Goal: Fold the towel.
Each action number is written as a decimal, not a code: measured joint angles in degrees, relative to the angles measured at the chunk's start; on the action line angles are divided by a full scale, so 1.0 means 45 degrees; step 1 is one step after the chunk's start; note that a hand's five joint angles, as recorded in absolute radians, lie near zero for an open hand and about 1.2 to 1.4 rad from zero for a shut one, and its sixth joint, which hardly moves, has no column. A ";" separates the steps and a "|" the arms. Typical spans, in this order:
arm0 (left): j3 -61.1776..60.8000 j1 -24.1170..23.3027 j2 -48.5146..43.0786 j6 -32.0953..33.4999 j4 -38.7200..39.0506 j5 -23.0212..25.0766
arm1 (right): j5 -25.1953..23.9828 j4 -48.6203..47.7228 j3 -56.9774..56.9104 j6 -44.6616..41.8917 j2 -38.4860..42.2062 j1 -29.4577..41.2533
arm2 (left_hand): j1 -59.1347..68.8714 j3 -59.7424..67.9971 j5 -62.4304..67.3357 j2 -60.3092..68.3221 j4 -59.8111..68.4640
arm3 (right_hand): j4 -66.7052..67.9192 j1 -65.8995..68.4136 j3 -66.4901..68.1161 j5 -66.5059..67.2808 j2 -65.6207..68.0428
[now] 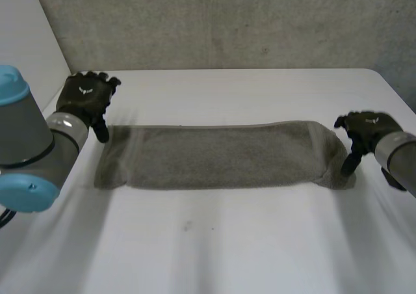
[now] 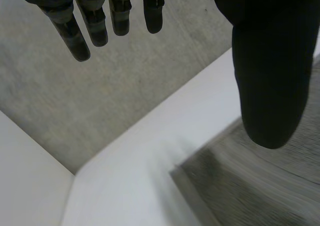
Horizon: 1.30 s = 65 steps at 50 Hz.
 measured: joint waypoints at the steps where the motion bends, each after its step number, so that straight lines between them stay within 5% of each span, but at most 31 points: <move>1: -0.0305 0.0014 0.0074 -0.0274 0.0090 0.0000 | -0.0218 -0.0028 0.0341 0.0353 -0.0008 -0.0166 | 0.0000 0.0000 0.0000 -0.0001 0.0000 | 0.0039 0.0017 0.0063 0.0067 0.0061; 14: -0.1667 0.0188 0.0166 -0.2551 0.0423 -0.0033 | -0.0818 -0.2824 0.2478 0.0970 0.0430 -0.0981 | 0.0000 0.0000 0.0000 -0.0006 0.0000 | 0.3103 0.2525 0.3320 0.2952 0.3176; 20: -0.1900 0.0331 0.0206 -0.2773 0.0415 -0.0040 | -0.0789 -0.3443 0.2485 0.0942 0.0990 -0.1170 | 0.0000 0.0001 0.0000 -0.0008 0.0000 | 0.5447 0.4492 0.5695 0.5147 0.5673; 27: -0.2024 0.0389 0.0290 -0.2736 0.0407 -0.0040 | -0.0837 -0.3852 0.2338 0.0924 0.1387 -0.1456 | 0.0000 0.0000 0.0000 -0.0009 0.0000 | 1.1522 0.9046 1.1707 1.0968 1.1684; 32: -0.2094 0.0350 0.0309 -0.2717 0.0407 -0.0033 | -0.0798 -0.4214 0.2214 0.0656 0.1358 -0.1714 | 0.0000 0.0000 0.0000 -0.0010 0.0000 | 1.2165 0.9243 1.2303 1.1599 1.2053; 50: -0.2170 0.0295 0.0309 -0.2712 0.0407 -0.0006 | 0.0636 -0.5507 0.0856 -0.7182 0.0635 -0.3939 | 0.0000 0.0000 0.0000 -0.0012 0.0000 | 1.2166 0.9316 1.2303 1.1837 1.2141; 54: -0.2173 0.0286 0.0312 -0.2703 0.0407 -0.0014 | 0.0809 -0.5807 0.0515 -0.7532 0.0349 -0.3572 | 0.0000 0.0001 0.0000 -0.0012 0.0000 | 1.2168 0.9317 1.2303 1.1849 1.2141; 65: -0.2185 0.0263 0.0346 -0.2699 0.0407 -0.0032 | -0.0145 -0.6176 -0.0320 -0.7380 -0.0085 0.0881 | 0.0000 0.0000 0.0000 -0.0012 0.0000 | 1.2223 0.9431 1.2374 1.1886 1.2141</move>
